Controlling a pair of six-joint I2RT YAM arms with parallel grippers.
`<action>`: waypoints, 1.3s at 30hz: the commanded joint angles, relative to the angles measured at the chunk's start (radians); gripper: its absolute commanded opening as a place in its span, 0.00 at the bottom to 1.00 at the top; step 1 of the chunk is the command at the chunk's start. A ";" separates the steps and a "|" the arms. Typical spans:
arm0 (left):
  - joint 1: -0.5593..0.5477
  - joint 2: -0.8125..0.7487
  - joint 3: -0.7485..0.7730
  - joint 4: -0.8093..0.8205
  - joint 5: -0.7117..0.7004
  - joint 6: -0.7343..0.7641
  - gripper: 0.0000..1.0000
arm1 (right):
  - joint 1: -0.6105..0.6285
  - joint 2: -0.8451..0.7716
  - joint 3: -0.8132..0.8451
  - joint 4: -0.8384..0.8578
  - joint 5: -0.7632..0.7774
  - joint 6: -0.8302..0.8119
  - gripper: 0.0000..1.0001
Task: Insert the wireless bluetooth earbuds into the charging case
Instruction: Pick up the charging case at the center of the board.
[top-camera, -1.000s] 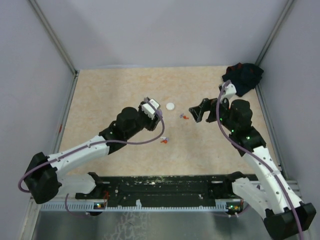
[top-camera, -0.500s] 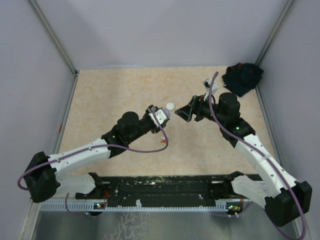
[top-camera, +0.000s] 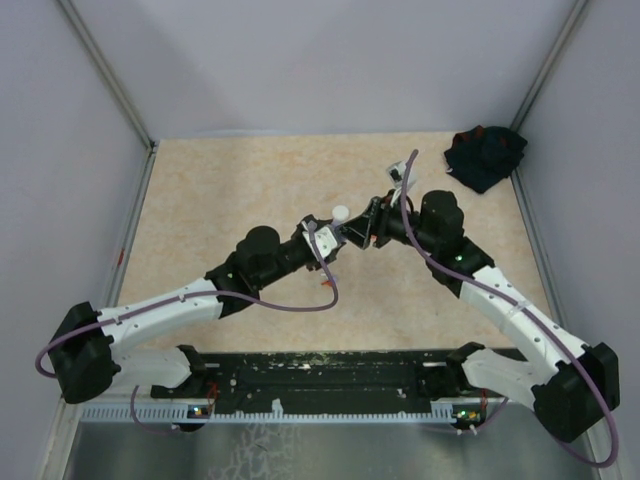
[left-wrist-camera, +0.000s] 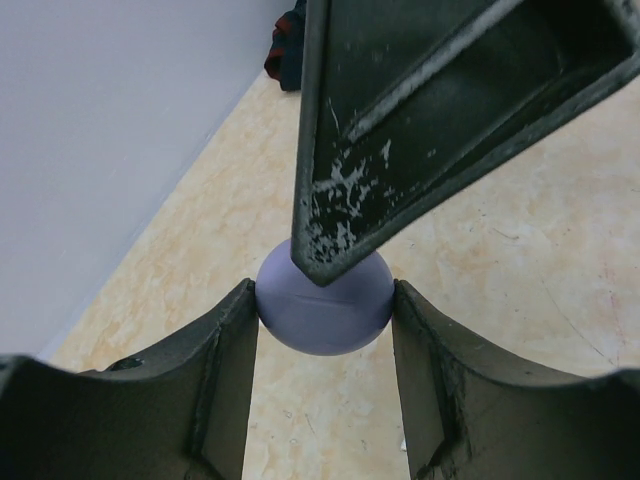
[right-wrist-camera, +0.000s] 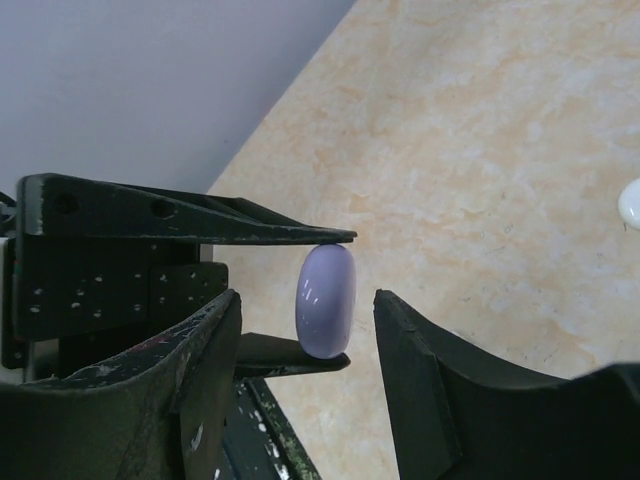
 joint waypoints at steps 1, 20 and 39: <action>-0.010 0.006 0.006 0.043 0.035 0.002 0.50 | 0.024 0.017 -0.012 0.088 0.011 0.002 0.55; -0.011 -0.049 -0.007 -0.015 0.044 -0.056 0.64 | 0.039 -0.001 0.017 -0.009 0.006 -0.093 0.00; 0.243 -0.214 0.094 -0.428 0.459 -0.172 0.87 | 0.037 0.009 0.127 -0.164 -0.060 -0.310 0.00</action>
